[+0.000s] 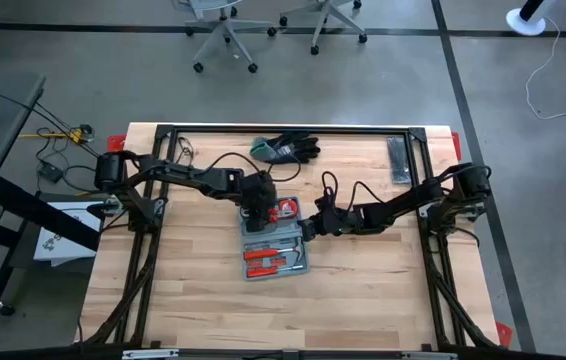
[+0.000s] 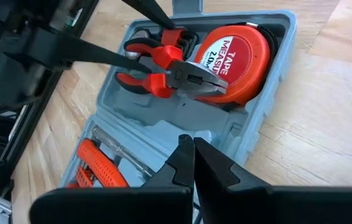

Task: Prefit tool cases
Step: Remove the pliers from the tool case

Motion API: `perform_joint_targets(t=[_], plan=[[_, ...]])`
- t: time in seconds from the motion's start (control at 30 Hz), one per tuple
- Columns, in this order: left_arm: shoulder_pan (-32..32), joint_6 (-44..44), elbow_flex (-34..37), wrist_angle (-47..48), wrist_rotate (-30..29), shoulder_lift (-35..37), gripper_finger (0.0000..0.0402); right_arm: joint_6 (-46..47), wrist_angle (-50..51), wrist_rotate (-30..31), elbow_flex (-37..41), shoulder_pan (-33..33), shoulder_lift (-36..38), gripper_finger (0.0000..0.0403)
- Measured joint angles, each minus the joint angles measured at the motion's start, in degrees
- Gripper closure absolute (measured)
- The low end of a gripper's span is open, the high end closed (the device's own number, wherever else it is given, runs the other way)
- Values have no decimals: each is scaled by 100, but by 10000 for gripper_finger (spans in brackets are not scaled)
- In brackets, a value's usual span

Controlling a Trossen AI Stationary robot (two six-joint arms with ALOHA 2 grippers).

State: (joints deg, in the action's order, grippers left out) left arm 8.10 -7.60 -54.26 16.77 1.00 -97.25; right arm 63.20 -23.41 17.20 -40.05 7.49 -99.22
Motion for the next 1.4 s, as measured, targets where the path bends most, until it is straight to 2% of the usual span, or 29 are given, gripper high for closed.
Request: perform_joint_targets(t=[0.23, 0.33, 0.43, 0.57, 0.6, 0.87, 1.13, 1.23, 1.4], plan=[[-5, -22, -22, 338, 10, -367, 210, 0, 11, 1, 0, 0, 0, 402], [-32, -37, -20, 176, -11, -395, 227, 2, 12, -1, 0, 0, 0, 402], [-42, -57, 3, -61, 27, -372, 270, 2, 24, -1, 0, 0, 0, 402], [-39, -35, 13, -289, 28, -328, 360, 2, 69, -1, 0, 0, 0, 402], [-26, -30, 11, -334, 65, -319, 366, 2, 84, -1, 0, 0, 0, 402], [-18, 474, 11, -199, 131, -214, 366, 2, 100, -1, 0, 0, 0, 402], [-11, 824, 13, 268, -159, 620, 366, 2, 109, -1, 0, 0, 0, 402], [-2, 940, 4, 789, -407, 1092, 366, 0, 110, -1, 0, 0, -2, 402], [20, 1175, 11, 2250, -927, 1682, 366, -2, 111, -1, 0, 0, -2, 402]])
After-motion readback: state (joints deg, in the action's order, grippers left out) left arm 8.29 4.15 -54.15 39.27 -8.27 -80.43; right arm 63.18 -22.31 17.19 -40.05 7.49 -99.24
